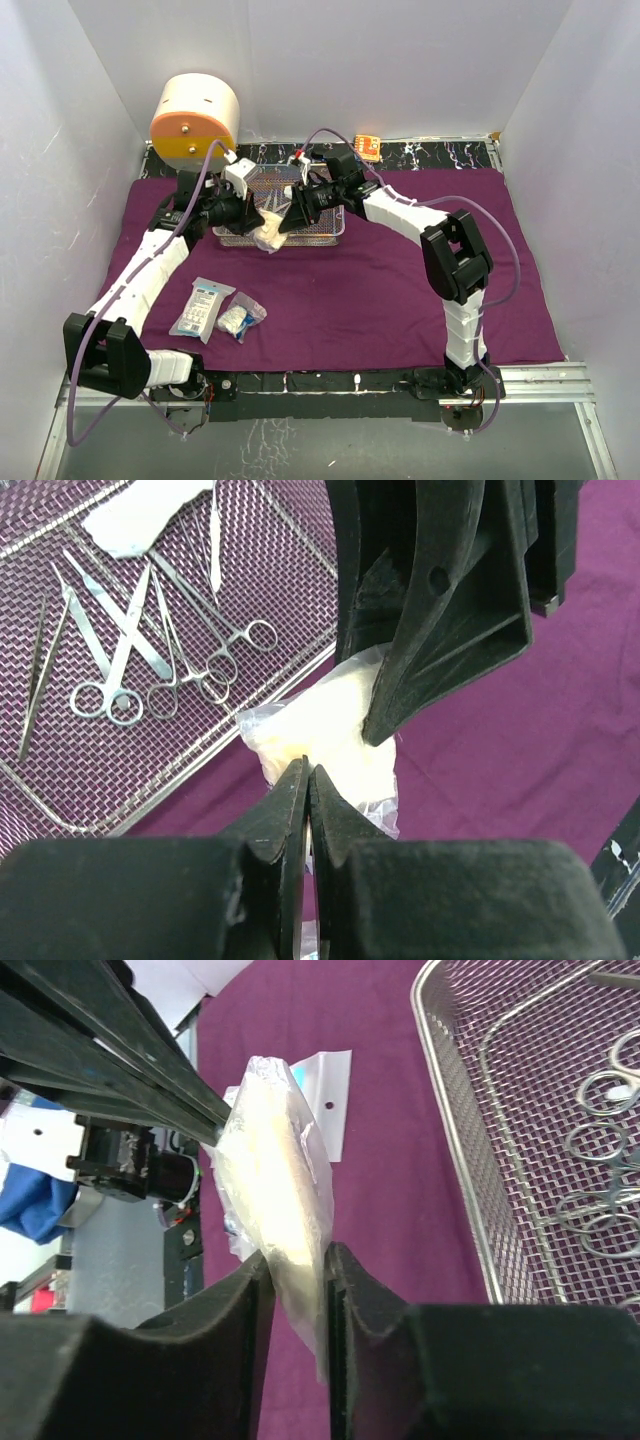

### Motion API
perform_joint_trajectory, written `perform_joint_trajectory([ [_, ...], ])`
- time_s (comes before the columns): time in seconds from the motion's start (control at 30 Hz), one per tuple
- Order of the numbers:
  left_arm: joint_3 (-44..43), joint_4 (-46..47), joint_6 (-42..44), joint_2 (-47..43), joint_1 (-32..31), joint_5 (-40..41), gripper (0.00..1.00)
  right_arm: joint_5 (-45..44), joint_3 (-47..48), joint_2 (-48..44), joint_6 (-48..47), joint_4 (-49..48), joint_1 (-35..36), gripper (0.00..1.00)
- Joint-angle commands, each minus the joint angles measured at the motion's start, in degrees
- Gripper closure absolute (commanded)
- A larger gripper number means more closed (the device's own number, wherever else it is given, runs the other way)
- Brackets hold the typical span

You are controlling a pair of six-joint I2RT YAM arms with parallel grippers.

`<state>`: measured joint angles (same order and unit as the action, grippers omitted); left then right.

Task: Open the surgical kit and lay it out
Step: Place the medical item in the surgical kit.

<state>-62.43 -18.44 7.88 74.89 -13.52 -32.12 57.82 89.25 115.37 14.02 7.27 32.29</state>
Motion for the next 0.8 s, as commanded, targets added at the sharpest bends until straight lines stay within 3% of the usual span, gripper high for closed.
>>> perform_joint_trajectory([
  [0.0, 2.0, -1.5, 0.6, -3.3, -0.3, -0.3, 1.00, 4.4, 3.0, 0.5, 0.8, -4.3, 1.3, 0.82],
  [0.07, 2.2, -3.3, 1.4, -4.0, -0.3, 0.5, 1.00, 4.3, 2.2, 0.4, 0.1, -4.0, 1.8, 0.89],
  [0.23, 0.2, -9.4, 3.5, -6.4, -0.2, 8.8, 0.51, 1.2, -2.5, -1.9, -5.1, -0.9, 5.8, 0.94],
  [0.37, -0.3, -8.9, 3.6, -11.0, 0.9, 19.3, 0.30, 0.1, -8.5, -3.5, -5.4, -2.9, 10.9, 0.95],
  [0.6, -3.1, -7.8, -2.0, -11.8, 13.3, 23.5, 0.22, -0.6, -11.7, -2.6, 0.9, -11.1, 18.1, 0.96],
  [0.77, -4.9, -7.9, -4.0, -10.5, 17.0, 23.4, 0.21, -1.4, -7.4, 2.3, 4.5, -12.3, 20.6, 0.97],
])
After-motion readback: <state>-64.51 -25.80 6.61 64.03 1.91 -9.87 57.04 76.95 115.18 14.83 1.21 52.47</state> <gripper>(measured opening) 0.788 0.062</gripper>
